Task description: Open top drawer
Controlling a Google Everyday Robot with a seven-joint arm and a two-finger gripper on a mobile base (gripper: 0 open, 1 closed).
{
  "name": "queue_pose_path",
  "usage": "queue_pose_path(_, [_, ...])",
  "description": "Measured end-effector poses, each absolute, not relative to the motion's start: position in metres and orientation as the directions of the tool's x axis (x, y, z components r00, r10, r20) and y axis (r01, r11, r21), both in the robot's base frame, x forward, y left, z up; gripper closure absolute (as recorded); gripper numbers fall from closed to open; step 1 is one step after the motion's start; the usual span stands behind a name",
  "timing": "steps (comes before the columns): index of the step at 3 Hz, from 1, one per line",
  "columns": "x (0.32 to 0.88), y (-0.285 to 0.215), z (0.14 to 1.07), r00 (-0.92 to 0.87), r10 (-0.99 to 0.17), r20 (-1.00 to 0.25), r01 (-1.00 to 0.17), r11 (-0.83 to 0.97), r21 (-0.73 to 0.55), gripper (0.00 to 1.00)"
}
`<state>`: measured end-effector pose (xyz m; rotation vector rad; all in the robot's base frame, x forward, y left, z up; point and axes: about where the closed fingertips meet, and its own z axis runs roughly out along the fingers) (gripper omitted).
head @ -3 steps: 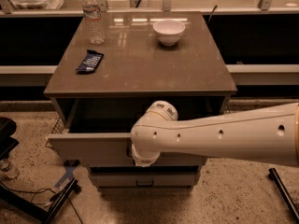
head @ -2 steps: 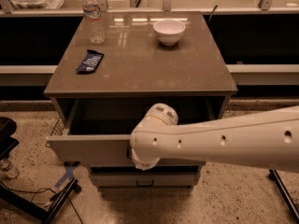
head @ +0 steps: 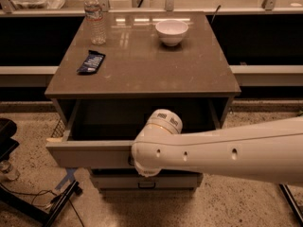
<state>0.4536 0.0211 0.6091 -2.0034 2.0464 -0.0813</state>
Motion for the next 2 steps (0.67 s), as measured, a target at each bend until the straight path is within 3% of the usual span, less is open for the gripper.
queue_pose_path(2, [0.444,0.014,0.617,-0.026,-0.989,-0.145,-0.965,0.063,-0.255,1.0])
